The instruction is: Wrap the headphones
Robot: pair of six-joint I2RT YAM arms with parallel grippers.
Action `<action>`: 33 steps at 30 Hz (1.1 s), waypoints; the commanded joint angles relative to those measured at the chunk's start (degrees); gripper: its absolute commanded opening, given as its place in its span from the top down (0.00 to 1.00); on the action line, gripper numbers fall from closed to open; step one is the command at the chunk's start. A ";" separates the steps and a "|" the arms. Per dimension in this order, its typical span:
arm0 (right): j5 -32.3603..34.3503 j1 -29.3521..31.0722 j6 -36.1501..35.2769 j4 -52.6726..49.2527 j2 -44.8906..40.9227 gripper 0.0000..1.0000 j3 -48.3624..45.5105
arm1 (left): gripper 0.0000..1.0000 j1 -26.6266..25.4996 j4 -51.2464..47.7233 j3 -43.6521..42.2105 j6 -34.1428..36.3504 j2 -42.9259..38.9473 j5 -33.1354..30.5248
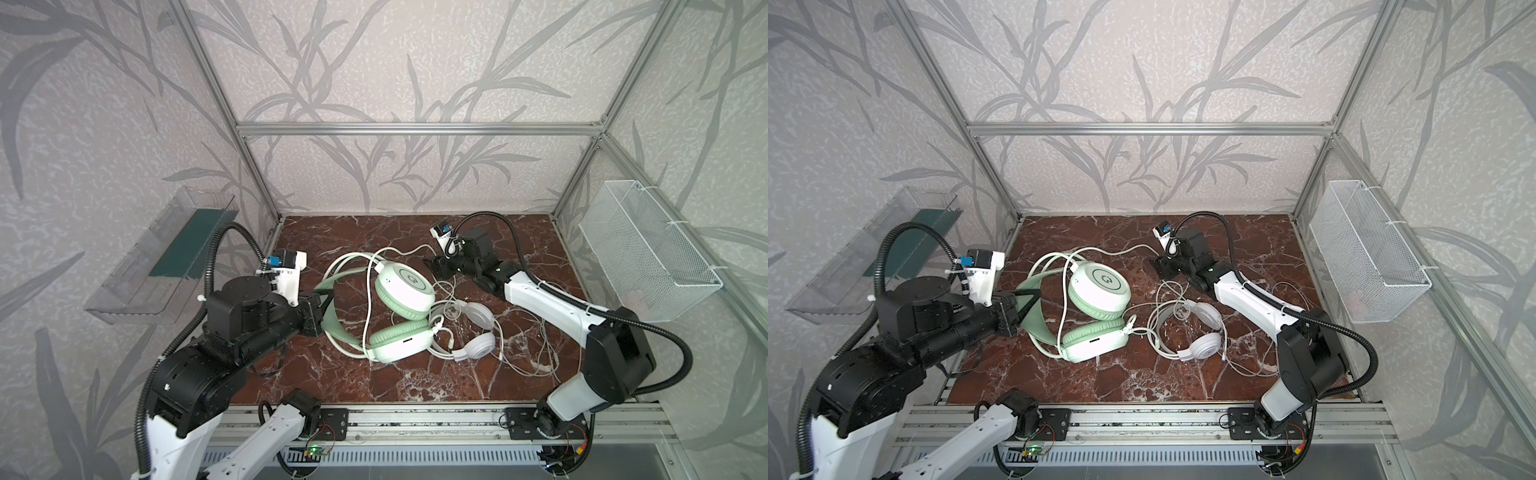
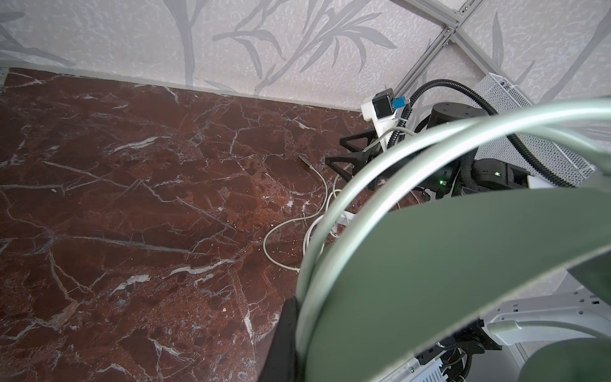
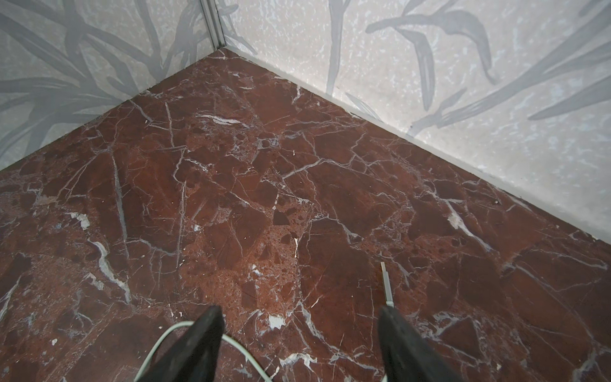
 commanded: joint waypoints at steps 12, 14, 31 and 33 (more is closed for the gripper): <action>-13.40 -0.19 4.74 12.43 5.42 0.26 -5.01 | 1.00 -0.05 5.49 7.88 -10.66 1.75 0.49; -13.40 -0.19 4.66 13.75 5.52 0.26 -5.96 | 1.00 -0.12 5.17 8.77 -12.04 2.34 -0.68; -1.87 5.90 7.33 14.66 8.86 0.34 -14.54 | 1.00 -0.11 6.36 21.87 -12.31 6.24 -24.99; -1.05 6.20 8.40 14.43 8.14 0.33 -15.66 | 1.00 -0.10 6.87 22.11 -12.30 6.24 -27.58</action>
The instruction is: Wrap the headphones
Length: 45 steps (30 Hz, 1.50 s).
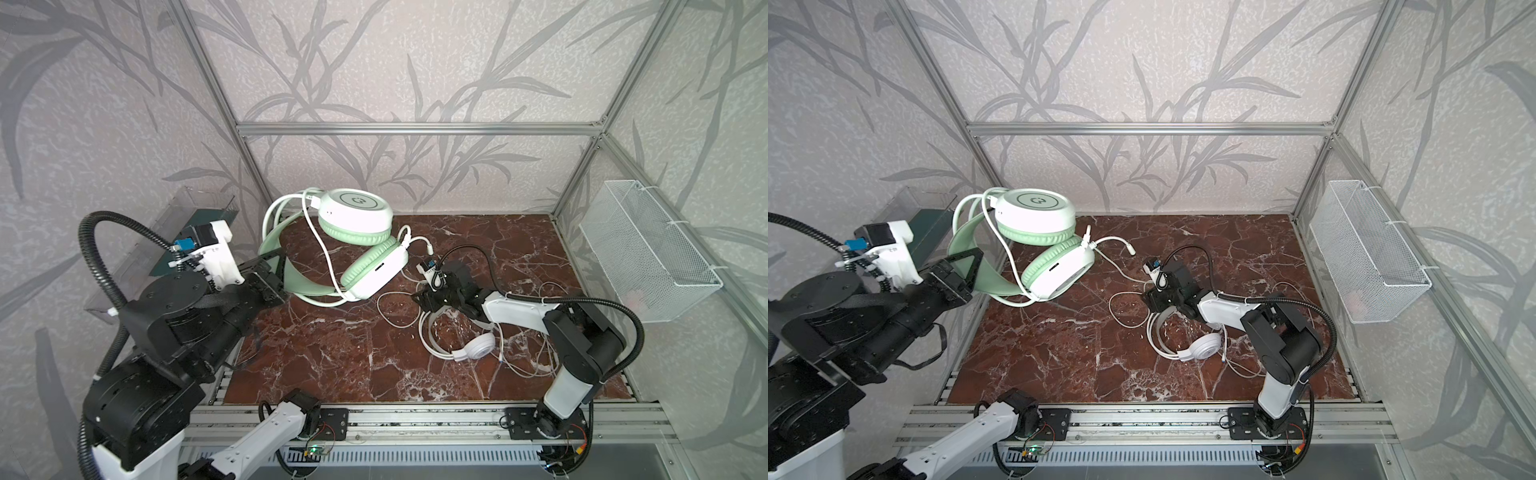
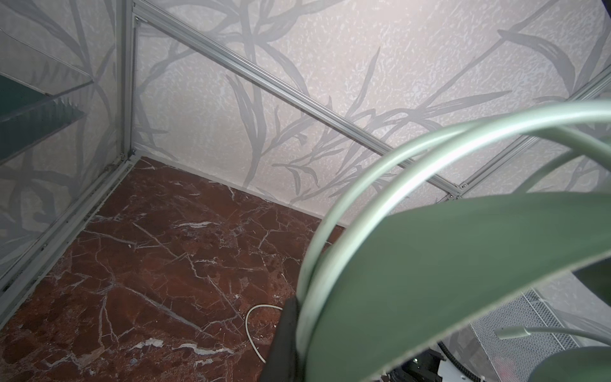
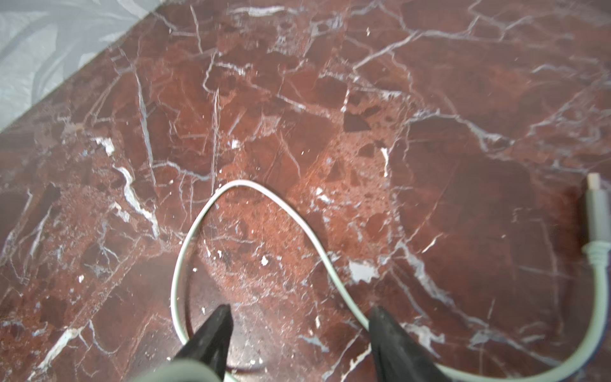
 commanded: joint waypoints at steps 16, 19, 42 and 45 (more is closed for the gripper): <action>0.96 0.94 10.04 -5.66 -25.67 0.12 -11.24 | 1.00 -0.14 0.26 -0.81 -5.03 3.81 -6.78; 1.90 0.85 9.77 -13.11 -26.36 0.12 -7.15 | 1.00 -0.14 0.36 -1.68 -5.86 4.05 -6.36; 9.32 22.30 14.69 0.11 -3.59 0.19 -0.34 | 1.00 0.22 -0.59 -0.12 -8.77 8.17 -4.94; 12.63 21.91 15.47 -0.50 1.20 0.19 2.72 | 1.00 0.36 -0.43 -0.13 -8.96 8.09 -4.95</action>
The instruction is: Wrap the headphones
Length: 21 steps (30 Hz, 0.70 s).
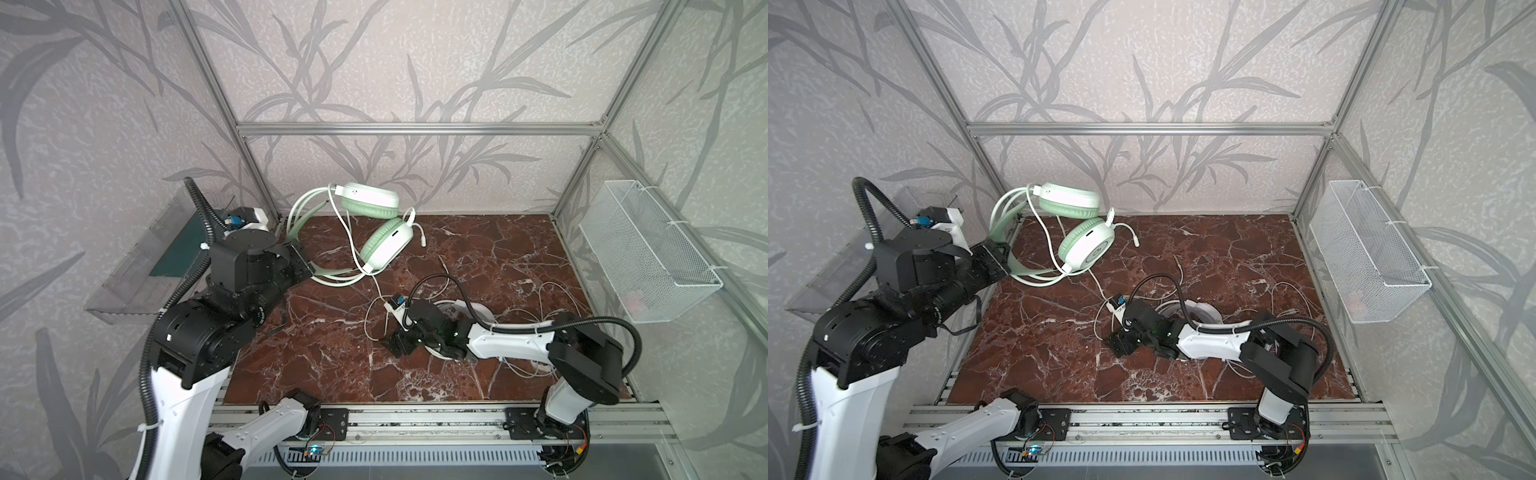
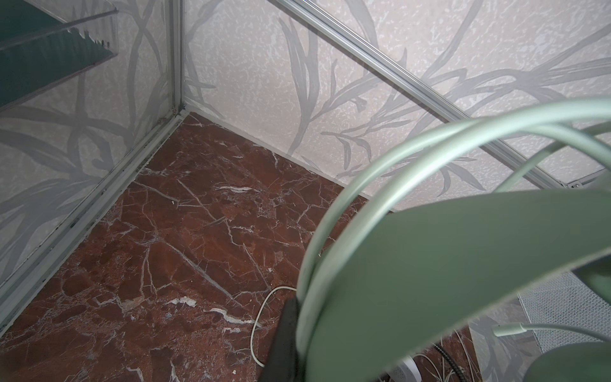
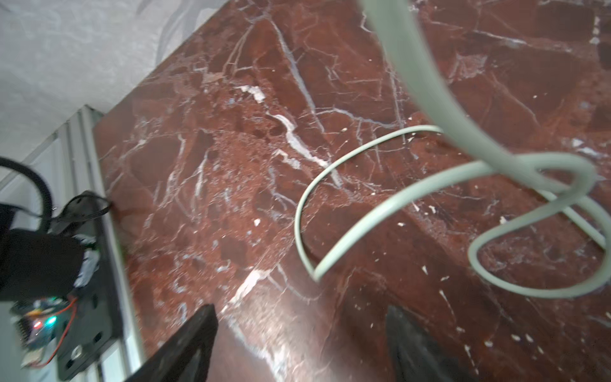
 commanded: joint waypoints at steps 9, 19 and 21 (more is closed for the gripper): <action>5.72 -2.75 0.13 -0.07 4.79 0.80 4.07 | 1.00 0.69 3.87 1.85 -1.97 0.04 -1.91; 5.44 1.96 -2.01 -5.51 -15.27 1.00 -8.56 | 1.00 11.61 9.06 -0.55 -1.40 3.84 5.37; 5.13 3.97 -3.77 -9.67 -21.00 1.00 -9.52 | 1.00 11.95 9.94 -0.88 -1.13 4.91 4.34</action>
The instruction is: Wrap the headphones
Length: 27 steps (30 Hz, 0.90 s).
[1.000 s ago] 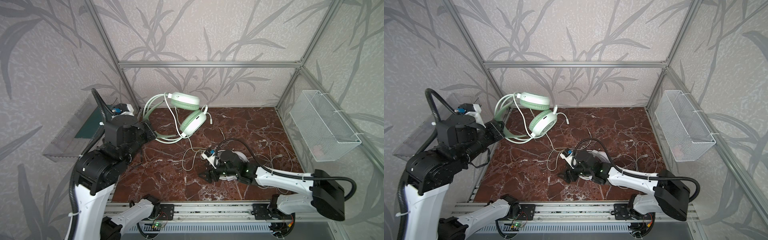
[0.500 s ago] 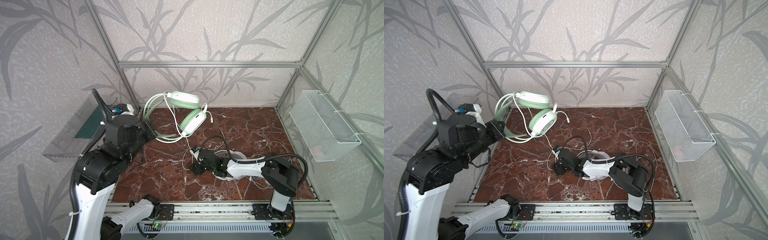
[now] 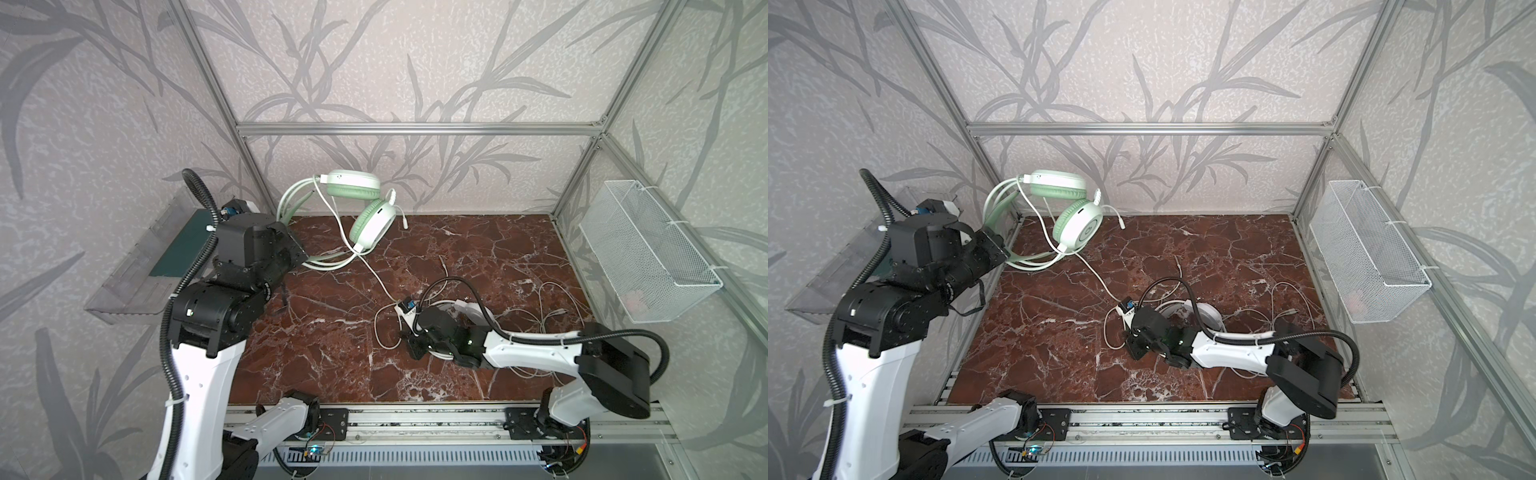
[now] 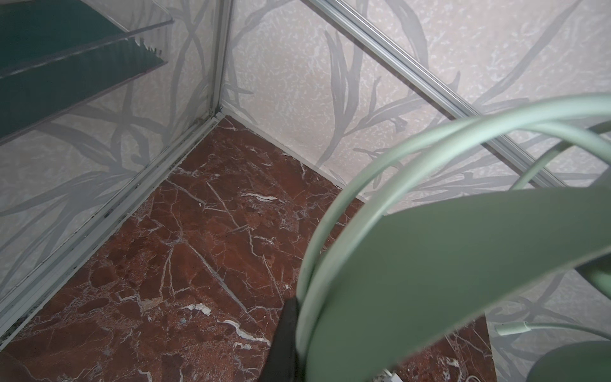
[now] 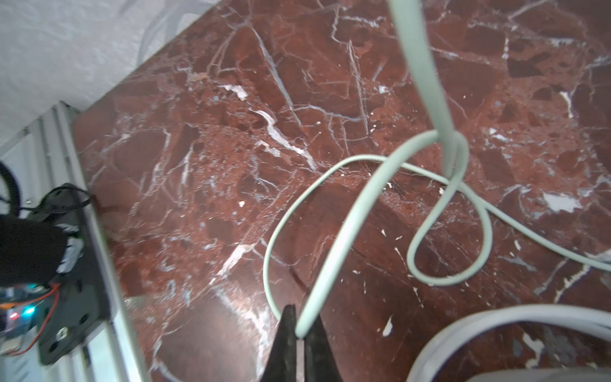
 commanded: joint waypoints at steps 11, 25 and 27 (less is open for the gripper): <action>2.04 19.49 -8.98 -42.23 -34.65 1.00 4.86 | 1.00 11.45 14.33 -2.23 -3.63 10.40 4.71; 20.13 28.42 -11.82 -69.48 -47.40 1.00 33.95 | 1.00 15.25 17.03 -4.90 0.33 22.90 3.26; 21.32 28.40 -13.76 -69.38 -48.50 1.00 37.47 | 1.00 15.25 19.38 -7.59 0.38 23.98 4.24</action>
